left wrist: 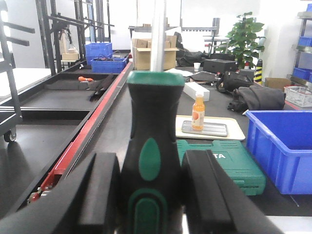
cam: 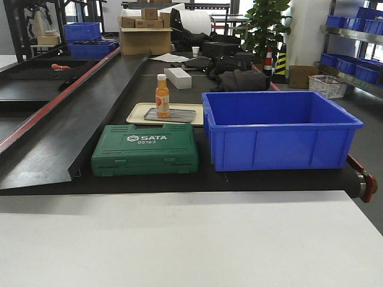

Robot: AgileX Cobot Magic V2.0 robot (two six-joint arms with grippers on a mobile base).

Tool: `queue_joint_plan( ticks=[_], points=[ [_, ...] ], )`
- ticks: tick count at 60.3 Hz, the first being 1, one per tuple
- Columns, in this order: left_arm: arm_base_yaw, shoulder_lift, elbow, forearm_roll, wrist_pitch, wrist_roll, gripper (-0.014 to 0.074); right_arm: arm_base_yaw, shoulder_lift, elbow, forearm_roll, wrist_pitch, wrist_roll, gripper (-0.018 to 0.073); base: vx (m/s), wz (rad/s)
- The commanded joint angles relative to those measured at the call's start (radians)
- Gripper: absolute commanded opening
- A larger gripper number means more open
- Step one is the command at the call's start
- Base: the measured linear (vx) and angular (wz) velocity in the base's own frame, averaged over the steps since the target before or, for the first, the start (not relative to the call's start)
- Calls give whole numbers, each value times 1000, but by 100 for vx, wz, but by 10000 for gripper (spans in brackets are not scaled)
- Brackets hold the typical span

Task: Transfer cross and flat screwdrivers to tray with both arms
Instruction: 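Lift both held screwdrivers upright off the table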

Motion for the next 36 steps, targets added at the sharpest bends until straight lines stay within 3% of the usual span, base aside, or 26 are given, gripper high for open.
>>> queue_joint_plan(
  ticks=[1, 14, 36],
  points=[
    [-4, -2, -31, -6, -87, -11, 0, -1, -34, -28, 0, -118, -10, -8, 0, 0],
    [-4, -2, -31, -18, -87, -11, 0, -1, -91, -28, 0, -189, -11, -8, 0, 0],
    [-4, -1, -31, -32, -96, -11, 0, -1, -112, -28, 4, -191, -22, -8, 0, 0]
  ],
)
